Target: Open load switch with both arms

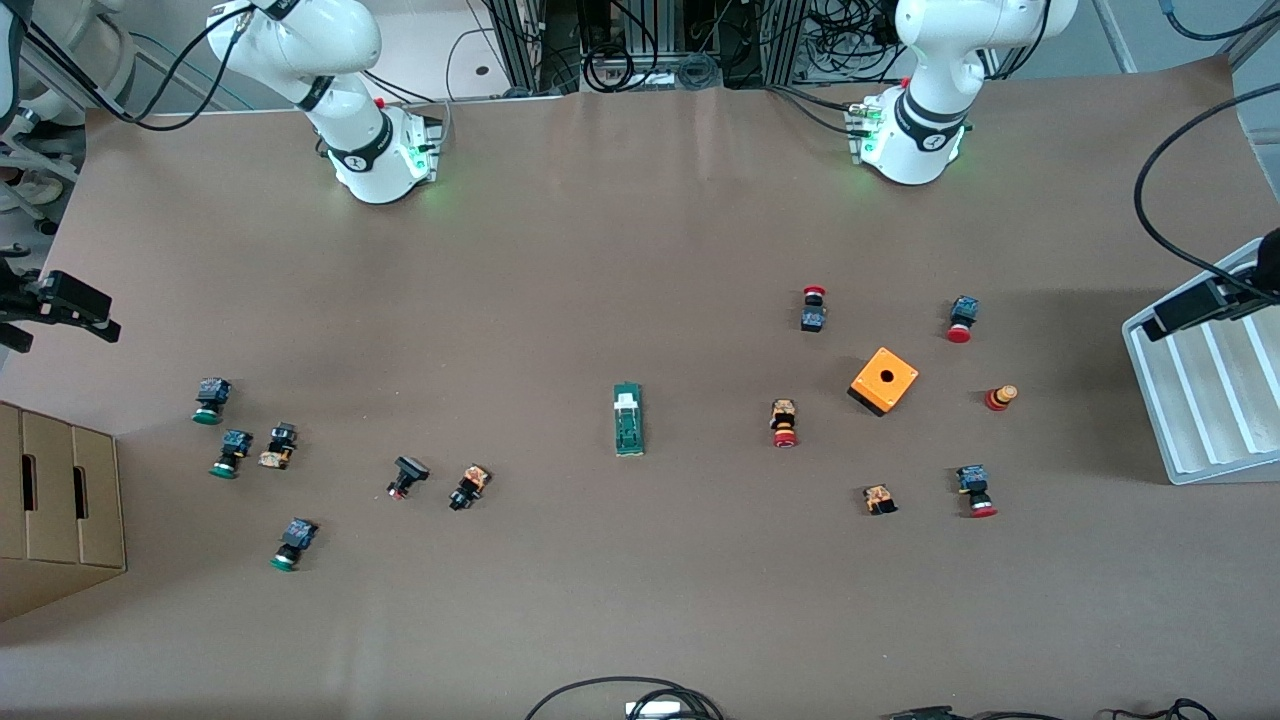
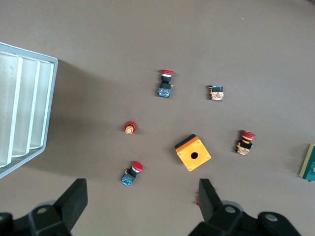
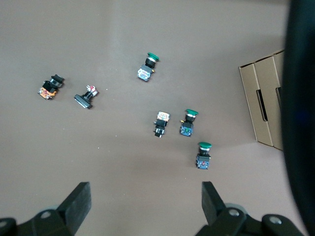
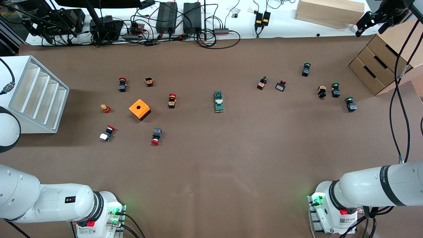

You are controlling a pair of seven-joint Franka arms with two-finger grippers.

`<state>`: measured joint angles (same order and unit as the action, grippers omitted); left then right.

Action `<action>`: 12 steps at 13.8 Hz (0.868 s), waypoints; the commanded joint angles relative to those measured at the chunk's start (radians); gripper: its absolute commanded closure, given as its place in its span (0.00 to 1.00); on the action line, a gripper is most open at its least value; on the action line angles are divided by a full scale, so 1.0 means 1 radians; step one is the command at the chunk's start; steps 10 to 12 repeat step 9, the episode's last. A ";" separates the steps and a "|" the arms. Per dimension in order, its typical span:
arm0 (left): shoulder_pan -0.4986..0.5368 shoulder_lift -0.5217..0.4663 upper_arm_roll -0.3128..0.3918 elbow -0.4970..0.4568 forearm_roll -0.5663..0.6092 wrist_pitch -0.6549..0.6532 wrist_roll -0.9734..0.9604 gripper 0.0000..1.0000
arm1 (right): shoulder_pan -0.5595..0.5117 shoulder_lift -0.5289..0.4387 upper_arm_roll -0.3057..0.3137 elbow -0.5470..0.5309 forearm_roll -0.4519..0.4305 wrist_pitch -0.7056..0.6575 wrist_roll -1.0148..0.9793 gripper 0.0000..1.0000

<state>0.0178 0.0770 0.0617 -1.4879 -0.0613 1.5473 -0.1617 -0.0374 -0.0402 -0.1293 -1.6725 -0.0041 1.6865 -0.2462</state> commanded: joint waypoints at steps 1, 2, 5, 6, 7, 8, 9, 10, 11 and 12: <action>-0.002 -0.023 -0.003 0.006 -0.008 -0.024 0.016 0.00 | -0.004 0.002 -0.003 0.001 0.026 0.016 -0.002 0.00; -0.002 -0.023 -0.006 0.005 -0.008 -0.024 0.016 0.00 | -0.002 -0.003 -0.003 -0.006 0.026 0.025 -0.002 0.00; -0.002 -0.022 -0.020 0.009 -0.008 -0.018 0.016 0.00 | -0.001 -0.003 -0.003 -0.006 0.026 0.028 -0.002 0.00; -0.002 -0.022 -0.020 0.009 -0.006 -0.016 0.016 0.00 | -0.001 -0.003 -0.003 -0.006 0.026 0.028 -0.001 0.00; -0.002 -0.023 -0.020 0.009 0.000 -0.018 0.016 0.00 | -0.001 -0.003 -0.003 -0.004 0.026 0.027 -0.001 0.00; -0.002 -0.023 -0.022 0.008 0.017 -0.019 0.016 0.00 | -0.001 -0.003 -0.003 -0.004 0.026 0.021 0.001 0.00; -0.002 -0.023 -0.020 0.008 0.027 -0.020 0.016 0.00 | -0.001 -0.003 -0.003 -0.003 0.026 0.021 0.001 0.00; -0.002 -0.023 -0.020 0.008 0.027 -0.020 0.016 0.00 | -0.001 -0.003 -0.003 -0.003 0.026 0.021 0.001 0.00; -0.002 -0.023 -0.020 0.008 0.027 -0.020 0.016 0.00 | -0.001 -0.003 -0.003 -0.003 0.026 0.021 0.001 0.00; -0.002 -0.023 -0.020 0.008 0.027 -0.020 0.016 0.00 | -0.001 -0.003 -0.003 -0.003 0.026 0.021 0.001 0.00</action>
